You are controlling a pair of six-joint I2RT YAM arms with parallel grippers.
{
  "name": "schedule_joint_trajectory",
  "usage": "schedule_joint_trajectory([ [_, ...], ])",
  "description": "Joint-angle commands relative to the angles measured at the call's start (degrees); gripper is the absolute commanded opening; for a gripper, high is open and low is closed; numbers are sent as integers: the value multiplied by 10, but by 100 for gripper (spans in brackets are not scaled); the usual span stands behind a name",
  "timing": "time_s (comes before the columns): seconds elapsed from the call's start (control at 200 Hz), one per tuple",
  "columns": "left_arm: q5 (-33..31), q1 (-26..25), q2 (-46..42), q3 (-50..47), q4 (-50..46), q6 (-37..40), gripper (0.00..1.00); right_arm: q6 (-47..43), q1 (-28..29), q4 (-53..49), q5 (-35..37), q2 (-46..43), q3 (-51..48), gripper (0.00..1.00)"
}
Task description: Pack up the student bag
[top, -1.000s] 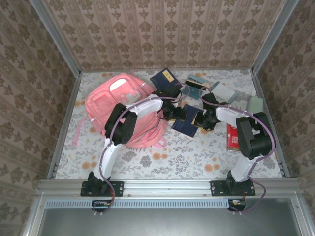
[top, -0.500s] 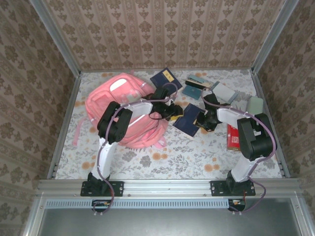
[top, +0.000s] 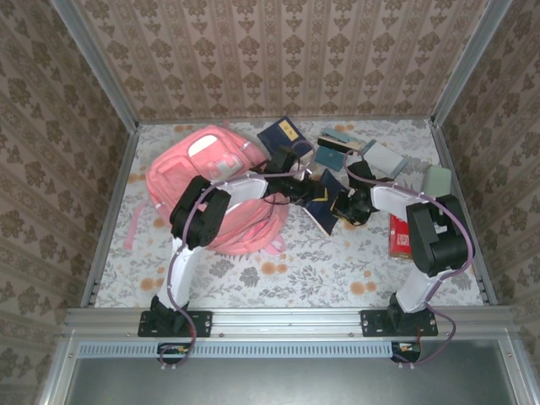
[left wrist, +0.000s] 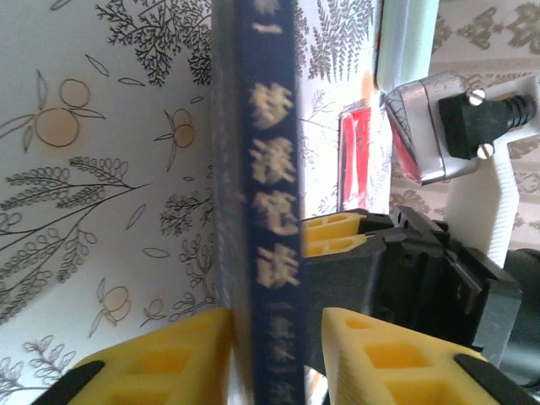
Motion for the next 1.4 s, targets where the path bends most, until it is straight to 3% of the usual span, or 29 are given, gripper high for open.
schedule_joint_trajectory([
  [0.0,15,-1,-19,23,-64,56,20,-2,3,-8,-7,-3,-7,26],
  [0.19,14,15,-48,-6,-9,14,0,-4,-11,3,-7,-62,-13,40],
  [0.315,22,30,-80,-36,67,-41,0,7,-34,46,-63,-112,-31,52],
  [0.435,29,43,-112,-68,155,-105,0,41,-68,120,-139,-156,-61,58],
  [0.58,32,52,-143,-81,194,-137,0,78,-92,202,-225,-181,-70,64],
  [0.955,44,57,-166,-97,305,-225,0,272,-101,497,-351,-144,-98,64],
  [1.395,54,57,-171,-111,342,-250,0,337,-114,586,-383,-111,-96,61],
])
